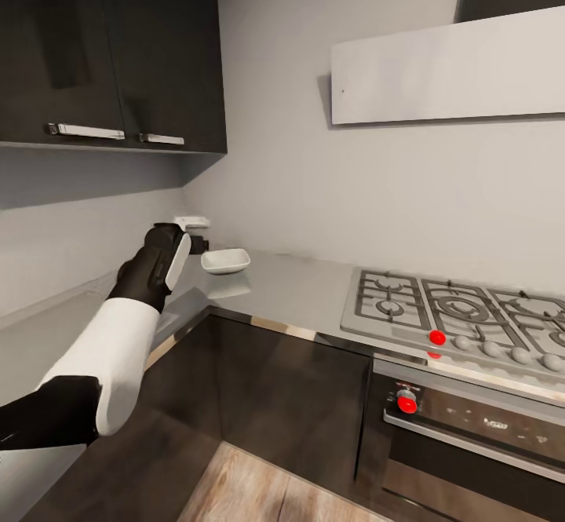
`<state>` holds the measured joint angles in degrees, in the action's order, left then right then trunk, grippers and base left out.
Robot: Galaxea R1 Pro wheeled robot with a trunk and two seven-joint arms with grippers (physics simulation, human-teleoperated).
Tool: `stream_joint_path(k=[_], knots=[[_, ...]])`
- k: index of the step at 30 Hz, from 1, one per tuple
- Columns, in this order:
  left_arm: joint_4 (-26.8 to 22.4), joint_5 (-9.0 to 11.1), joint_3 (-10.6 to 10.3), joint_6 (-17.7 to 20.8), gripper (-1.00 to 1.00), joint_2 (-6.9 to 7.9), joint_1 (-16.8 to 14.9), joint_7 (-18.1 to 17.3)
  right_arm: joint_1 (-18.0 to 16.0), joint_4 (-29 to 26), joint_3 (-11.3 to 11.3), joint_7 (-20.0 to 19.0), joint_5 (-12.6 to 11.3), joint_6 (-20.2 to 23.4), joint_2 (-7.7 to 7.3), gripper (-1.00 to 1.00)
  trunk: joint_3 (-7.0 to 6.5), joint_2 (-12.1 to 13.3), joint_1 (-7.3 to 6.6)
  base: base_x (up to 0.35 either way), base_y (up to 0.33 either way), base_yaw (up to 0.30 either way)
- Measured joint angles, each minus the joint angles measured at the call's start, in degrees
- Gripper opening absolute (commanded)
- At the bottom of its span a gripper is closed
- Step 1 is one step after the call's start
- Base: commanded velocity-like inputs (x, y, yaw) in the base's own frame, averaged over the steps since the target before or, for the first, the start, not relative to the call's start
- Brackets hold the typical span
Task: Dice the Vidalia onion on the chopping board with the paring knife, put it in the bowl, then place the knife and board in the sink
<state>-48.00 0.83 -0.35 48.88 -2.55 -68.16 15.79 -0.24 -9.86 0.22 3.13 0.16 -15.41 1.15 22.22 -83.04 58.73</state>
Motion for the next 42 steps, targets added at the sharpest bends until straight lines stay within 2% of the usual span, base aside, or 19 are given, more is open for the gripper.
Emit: stream_joint_path(k=[3, 4, 5, 8, 9, 10, 12, 18, 20, 24, 28, 31, 36, 42], knots=[[3.45, 0.03, -0.19, -0.16, 1.00, -0.33, 0.00, -0.01, 0.00, 0.00, 0.00, 0.00, 0.00, 0.00, -0.01, 1.00, 0.00, 0.00, 0.00, 0.000, 0.000, 0.000], [6.85, 0.13, -0.26, -0.69, 1.00, -0.48, 0.01, -0.01, 0.00, 0.00, 0.00, 0.00, 0.00, 0.00, -0.02, 1.00, 0.01, 0.01, 0.00, 0.000, 0.000, 0.000], [8.06, 0.05, -0.28, -1.04, 1.00, -0.51, 0.00, -0.01, 0.00, 0.00, 0.00, 0.00, 0.00, 0.00, 0.00, 1.00, 0.00, 0.00, 0.00, 0.000, 0.000, 0.000], [13.72, 0.11, -0.34, -4.34, 1.00, -0.70, 0.00, -0.02, 0.00, 0.00, 0.00, 0.00, 0.00, 0.00, 0.04, 1.00, 0.00, 0.00, 0.00, 0.000, 0.000, 0.000], [18.01, 0.22, -0.34, -7.74, 1.00, -1.08, -0.03, -0.03, 0.00, 0.00, 0.00, 0.00, 0.00, 0.00, 0.02, 1.00, 0.01, 0.01, 0.00, 0.000, 0.000, 0.000], [20.63, 0.18, -0.35, -9.15, 1.00, -1.20, -0.20, -0.06, 0.00, 0.00, 0.00, 0.00, 0.00, 0.00, 0.01, 1.00, 0.00, 0.00, 0.00, 0.000, 0.000, 0.000], [24.45, 0.18, -0.36, -10.61, 1.00, -1.25, -0.95, -0.37, 0.00, 0.00, 0.00, 0.01, 0.00, 0.00, -0.01, 1.00, 0.00, 0.00, 0.00, 0.000, 0.000, 0.000], [35.42, 0.19, -0.41, -14.94, 1.00, -1.33, -3.88, -5.27, 0.00, 0.00, 0.00, 0.00, 0.00, 0.00, -0.02, 1.00, 0.00, 0.00, 0.00, 0.000, 0.000, 0.000], [40.56, 0.18, -0.41, -18.53, 1.00, -1.31, -5.23, -7.29, 0.00, 0.00, 0.00, 0.00, 0.00, 0.00, 0.04, 1.00, 0.00, 0.00, 0.00, 0.000, 0.000, 0.000], [46.18, 0.15, -0.41, -21.35, 1.00, -1.30, -7.30, -8.27, 0.00, 0.00, 0.00, 0.00, 0.00, 0.00, 0.00, 1.00, 0.00, 0.00, 0.00, 0.000, 0.000, 0.000], [50.20, 0.20, -0.42, -22.02, 1.00, -1.30, -9.41, -10.44, 0.00, 0.00, 0.00, 0.01, 0.00, 0.00, 0.00, 1.00, 0.00, 0.00, 0.00, 0.000, 0.000, 0.000], [51.45, 0.26, -0.43, -22.30, 1.00, -1.30, -10.21, -12.54, 0.00, -0.01, 0.00, 0.01, 0.00, 0.00, 0.00, 1.00, 0.00, 0.00, 0.00, 0.000, 0.000, 0.000], [51.92, 0.24, -0.45, -22.47, 1.00, -1.30, -10.52, -14.37, 0.00, 0.00, 0.00, 0.00, 0.00, 0.00, 0.01, 1.00, 0.00, 0.00, 0.00, 0.000, 0.000, 0.000], [51.54, 0.15, -0.51, -23.33, 1.00, -1.00, -10.59, -14.92, 0.00, 0.00, 0.00, 0.00, 0.00, 0.00, 0.01, 1.00, 0.00, 0.00, 0.00, 0.000, 0.000, 0.000]])
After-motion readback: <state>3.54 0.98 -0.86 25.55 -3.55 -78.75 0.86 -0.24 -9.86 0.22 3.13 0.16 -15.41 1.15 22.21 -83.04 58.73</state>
